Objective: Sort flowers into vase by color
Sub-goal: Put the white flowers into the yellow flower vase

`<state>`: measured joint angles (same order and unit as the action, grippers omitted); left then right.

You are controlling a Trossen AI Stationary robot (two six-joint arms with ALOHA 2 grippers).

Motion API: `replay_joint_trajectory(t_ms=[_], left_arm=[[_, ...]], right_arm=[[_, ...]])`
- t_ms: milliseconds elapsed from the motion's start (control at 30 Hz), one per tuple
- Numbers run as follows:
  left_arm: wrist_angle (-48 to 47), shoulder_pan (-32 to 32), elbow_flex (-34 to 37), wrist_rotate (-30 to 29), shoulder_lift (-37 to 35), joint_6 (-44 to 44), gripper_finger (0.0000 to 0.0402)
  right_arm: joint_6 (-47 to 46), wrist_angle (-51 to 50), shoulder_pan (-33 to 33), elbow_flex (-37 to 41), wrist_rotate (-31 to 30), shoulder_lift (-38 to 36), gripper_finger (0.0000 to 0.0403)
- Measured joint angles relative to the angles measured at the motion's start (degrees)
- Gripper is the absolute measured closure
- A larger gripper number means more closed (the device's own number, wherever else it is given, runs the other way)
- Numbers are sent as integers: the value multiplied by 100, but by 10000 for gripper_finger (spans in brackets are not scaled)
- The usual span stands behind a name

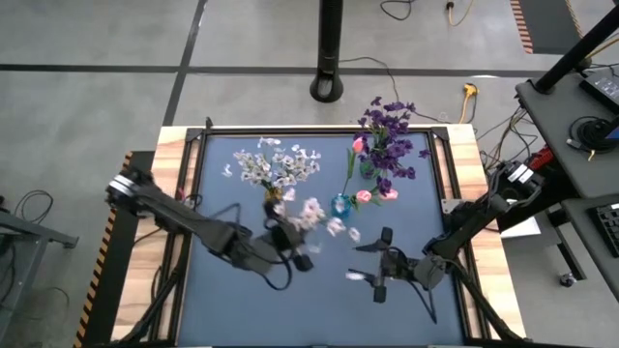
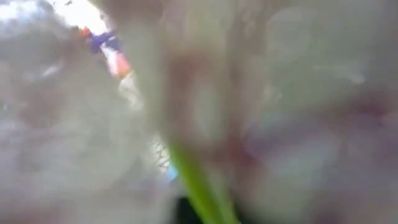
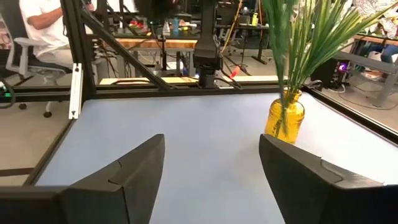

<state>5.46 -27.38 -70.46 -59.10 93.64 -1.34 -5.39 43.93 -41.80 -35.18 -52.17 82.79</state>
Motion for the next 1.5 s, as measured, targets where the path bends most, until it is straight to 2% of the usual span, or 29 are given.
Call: replay_joint_trajectory(t_ms=[100, 200, 333, 700, 967, 1500], left_arm=[[-1085, 1, 25, -16, -565, 577, 400], [-1668, 30, 184, -263, -1012, 819, 400], [-1688, 90, 554, -554, -1640, 851, 400], [-1649, 571, 1611, -731, -3013, 1046, 400], [-1499, 688, 2101, -580, -3177, 1414, 400], [-1346, 766, 2140, -444, -3029, 1602, 400]], right_arm=[[-2, -36, 4, 0, -1, -7, 143], [-8, -37, 4, 0, -9, -6, 140], [-5, -45, 4, 0, -12, -7, 143], [-2, -43, 19, 0, -16, -5, 141], [0, -41, 20, 0, -23, -5, 145], [-4, -41, 20, 1, -36, -5, 147]])
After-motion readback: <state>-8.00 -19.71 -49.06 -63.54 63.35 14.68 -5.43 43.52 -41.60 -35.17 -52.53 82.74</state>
